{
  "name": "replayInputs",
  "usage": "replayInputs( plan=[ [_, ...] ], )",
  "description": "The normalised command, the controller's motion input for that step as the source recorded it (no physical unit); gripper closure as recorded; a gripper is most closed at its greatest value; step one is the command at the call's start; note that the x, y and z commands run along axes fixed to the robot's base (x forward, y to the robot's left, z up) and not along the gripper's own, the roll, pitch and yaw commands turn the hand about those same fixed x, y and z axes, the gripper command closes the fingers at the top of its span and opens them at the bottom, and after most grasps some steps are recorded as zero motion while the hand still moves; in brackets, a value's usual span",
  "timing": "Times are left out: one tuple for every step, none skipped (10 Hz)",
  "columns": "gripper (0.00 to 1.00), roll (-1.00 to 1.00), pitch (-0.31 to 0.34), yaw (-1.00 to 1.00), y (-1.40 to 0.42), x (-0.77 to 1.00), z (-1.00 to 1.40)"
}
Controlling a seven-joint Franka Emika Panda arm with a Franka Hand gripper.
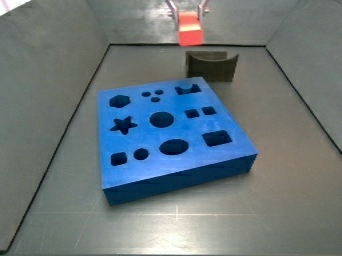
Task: Pick up the rectangle object. Move up. Place the rectangle object on the fixture. Regrasp the rectangle object. Move to above the board. Insert the rectangle object.
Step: Place the rectangle object on the fixture.
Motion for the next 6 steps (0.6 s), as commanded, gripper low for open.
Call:
replayInputs(
  plan=[
    [1.0,-0.08,0.003,0.02,-0.21,1.0,-0.13],
    [1.0,-0.08,0.015,0.02,-0.17,1.0,-0.11],
    [1.0,-0.08,0.024,0.02,-0.14,1.0,-0.1],
    [1.0,-0.08,0.039,0.02,-0.1,1.0,-0.08],
    [1.0,-0.08,0.047,0.02,-0.09,1.0,-0.08],
    [1.0,-1.0,0.1,0.02,1.0,0.46,0.56]
  ],
)
